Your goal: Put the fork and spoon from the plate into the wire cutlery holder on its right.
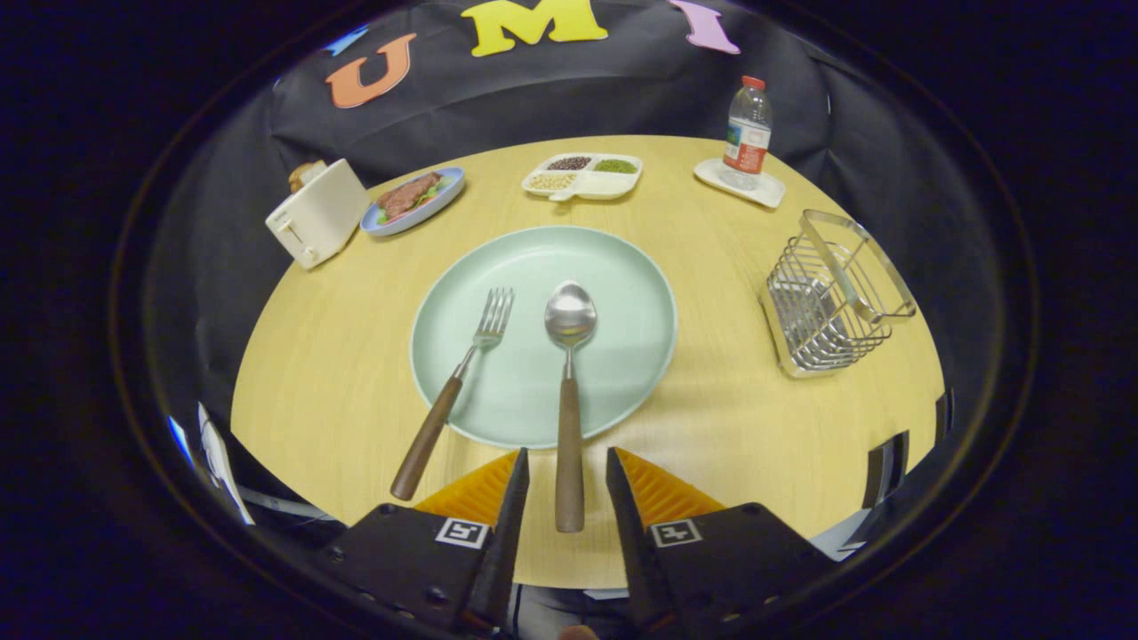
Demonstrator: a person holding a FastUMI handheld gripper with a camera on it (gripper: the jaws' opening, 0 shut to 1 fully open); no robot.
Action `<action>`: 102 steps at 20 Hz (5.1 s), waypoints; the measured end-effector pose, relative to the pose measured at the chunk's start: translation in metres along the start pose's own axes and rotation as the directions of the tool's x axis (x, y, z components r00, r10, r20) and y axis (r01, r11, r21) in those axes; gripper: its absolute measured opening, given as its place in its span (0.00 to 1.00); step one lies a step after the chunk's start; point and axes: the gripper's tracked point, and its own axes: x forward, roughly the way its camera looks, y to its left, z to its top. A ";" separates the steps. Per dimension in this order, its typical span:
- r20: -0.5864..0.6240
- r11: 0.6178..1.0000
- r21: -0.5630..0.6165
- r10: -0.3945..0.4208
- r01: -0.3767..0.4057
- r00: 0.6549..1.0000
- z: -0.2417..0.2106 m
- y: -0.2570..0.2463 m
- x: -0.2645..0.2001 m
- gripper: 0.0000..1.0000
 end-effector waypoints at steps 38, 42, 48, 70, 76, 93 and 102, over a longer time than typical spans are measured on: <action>0.086 0.981 0.189 -0.061 0.044 0.994 0.074 -0.162 -0.114 0.00; 0.030 0.977 0.203 -0.078 0.070 0.996 0.062 -0.172 -0.105 0.00; -0.021 0.971 0.222 -0.089 0.091 0.996 0.055 -0.177 -0.100 0.00; 0.192 0.983 0.138 -0.144 0.119 0.971 0.102 -0.095 -0.136 0.91; 0.098 0.992 0.095 -0.093 0.084 0.991 0.073 -0.023 -0.094 0.91; -0.056 0.999 0.026 -0.046 0.048 0.997 0.016 0.081 -0.022 0.79; -0.134 0.998 0.048 -0.021 0.028 0.991 0.003 0.088 -0.004 0.50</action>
